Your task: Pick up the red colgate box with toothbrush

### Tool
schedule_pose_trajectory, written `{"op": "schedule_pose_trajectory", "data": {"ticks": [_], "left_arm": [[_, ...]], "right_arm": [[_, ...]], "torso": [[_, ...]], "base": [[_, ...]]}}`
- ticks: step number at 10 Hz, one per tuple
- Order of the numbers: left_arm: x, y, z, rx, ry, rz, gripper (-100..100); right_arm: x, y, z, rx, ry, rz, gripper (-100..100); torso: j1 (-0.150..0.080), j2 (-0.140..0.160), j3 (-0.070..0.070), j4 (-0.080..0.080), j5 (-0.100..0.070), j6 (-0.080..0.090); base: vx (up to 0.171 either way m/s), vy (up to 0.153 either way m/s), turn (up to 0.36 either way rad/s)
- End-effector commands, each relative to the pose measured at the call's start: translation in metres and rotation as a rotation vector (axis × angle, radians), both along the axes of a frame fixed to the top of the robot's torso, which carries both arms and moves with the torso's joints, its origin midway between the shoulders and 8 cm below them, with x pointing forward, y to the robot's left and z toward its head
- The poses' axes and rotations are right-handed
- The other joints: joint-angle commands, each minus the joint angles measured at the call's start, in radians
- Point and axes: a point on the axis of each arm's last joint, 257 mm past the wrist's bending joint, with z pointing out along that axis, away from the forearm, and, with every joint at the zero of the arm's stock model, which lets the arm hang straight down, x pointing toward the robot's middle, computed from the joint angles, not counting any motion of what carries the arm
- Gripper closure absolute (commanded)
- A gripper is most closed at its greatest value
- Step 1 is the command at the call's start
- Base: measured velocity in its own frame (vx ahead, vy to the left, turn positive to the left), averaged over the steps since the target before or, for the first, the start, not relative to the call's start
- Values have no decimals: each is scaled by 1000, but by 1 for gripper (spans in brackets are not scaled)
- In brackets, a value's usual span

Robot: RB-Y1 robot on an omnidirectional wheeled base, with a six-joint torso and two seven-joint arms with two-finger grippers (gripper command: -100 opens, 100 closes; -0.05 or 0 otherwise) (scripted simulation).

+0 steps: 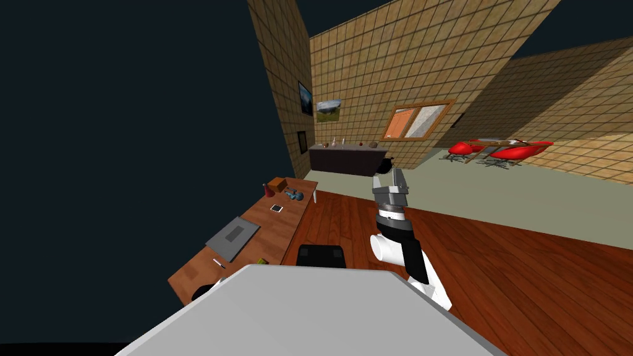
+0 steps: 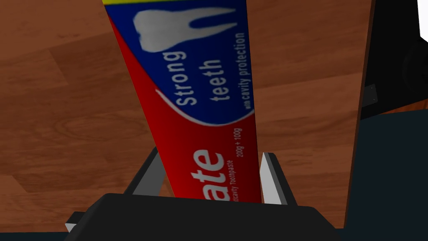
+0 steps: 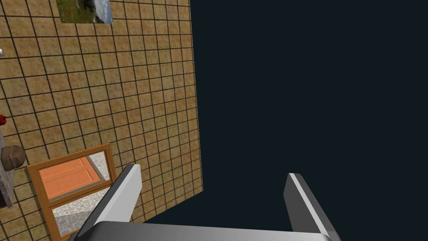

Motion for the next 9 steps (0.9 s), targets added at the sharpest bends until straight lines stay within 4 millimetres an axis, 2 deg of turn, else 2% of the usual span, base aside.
{"op": "schedule_pose_trajectory", "data": {"ticks": [1, 2, 6, 8, 9], "left_arm": [[-6, 0, 2, -4, -1, 23, 100], [-12, 3, 6, -2, -3, 43, 100], [-22, -11, 7, -33, 4, 77, 100], [-21, -12, 5, -33, 5, 69, 100], [-22, -13, 5, -35, 6, 70, 0]], "right_arm": [[0, 0, 0, 0, 0, 0, 0], [0, 0, 0, 0, 0, 0, 0], [0, 0, 0, 0, 0, 0, 0], [0, 0, 0, 0, 0, 0, 0], [0, 0, 0, 0, 0, 0, 0]], "torso": [[0, 0, 0, 0, 0, 0], [-1, 0, 0, 0, 0, 1], [-1, 0, 0, 0, -1, 0], [-2, 0, 0, 0, -1, 0], [-2, -1, -1, 0, -2, 0]], "base": [[-21, -7, -120], [-31, -12, -169], [-20, -4, -81], [-12, -1, -38], [0, 0, 0]]}}
